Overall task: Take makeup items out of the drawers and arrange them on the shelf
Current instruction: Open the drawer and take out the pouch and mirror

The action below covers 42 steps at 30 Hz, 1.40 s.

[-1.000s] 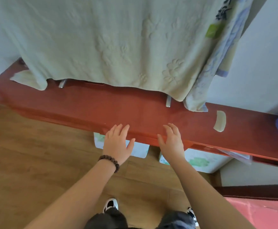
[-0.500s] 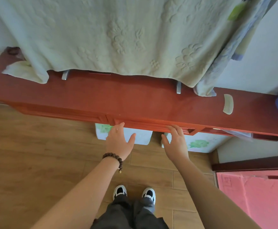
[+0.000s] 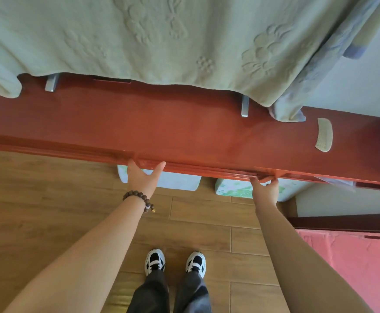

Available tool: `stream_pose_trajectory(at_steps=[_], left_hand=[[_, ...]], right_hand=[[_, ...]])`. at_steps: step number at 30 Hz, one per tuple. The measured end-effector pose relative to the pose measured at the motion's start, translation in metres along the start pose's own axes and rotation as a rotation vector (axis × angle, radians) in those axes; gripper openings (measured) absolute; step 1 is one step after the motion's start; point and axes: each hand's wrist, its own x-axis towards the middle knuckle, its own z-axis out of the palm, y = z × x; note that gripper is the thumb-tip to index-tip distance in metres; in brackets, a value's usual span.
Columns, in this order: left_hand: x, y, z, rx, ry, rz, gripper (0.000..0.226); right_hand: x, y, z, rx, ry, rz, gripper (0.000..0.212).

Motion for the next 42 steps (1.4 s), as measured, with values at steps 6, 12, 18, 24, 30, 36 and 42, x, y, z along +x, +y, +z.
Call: stream_pose_trajectory(at_steps=[6,12,18,24,30,36,42], left_hand=[[0.017,-0.007,0.007,-0.038,0.095,-0.001,0.088],[0.026,-0.016,0.012,-0.038,0.167,0.022,0.099],[0.015,-0.032,0.003,-0.033,0.192,-0.010,0.093],[-0.006,-0.044,-0.014,0.016,0.164,-0.017,0.076],[-0.039,-0.058,-0.033,0.074,0.123,-0.076,0.081],[-0.068,-0.069,-0.051,0.139,0.077,-0.139,0.089],[-0.089,-0.080,-0.070,0.202,0.014,-0.167,0.092]], right_hand=[[0.027,-0.004,-0.003,0.148,0.031,-0.022,0.037],[0.032,0.008,-0.011,0.104,0.022,-0.070,0.026],[0.026,0.029,-0.020,0.050,0.010,-0.049,0.033],[0.018,0.047,-0.039,-0.059,-0.012,-0.047,0.041],[-0.003,0.068,-0.061,-0.117,-0.073,-0.021,0.057],[-0.027,0.086,-0.082,-0.112,-0.140,0.017,0.060],[-0.045,0.101,-0.097,-0.132,-0.159,0.067,0.056]])
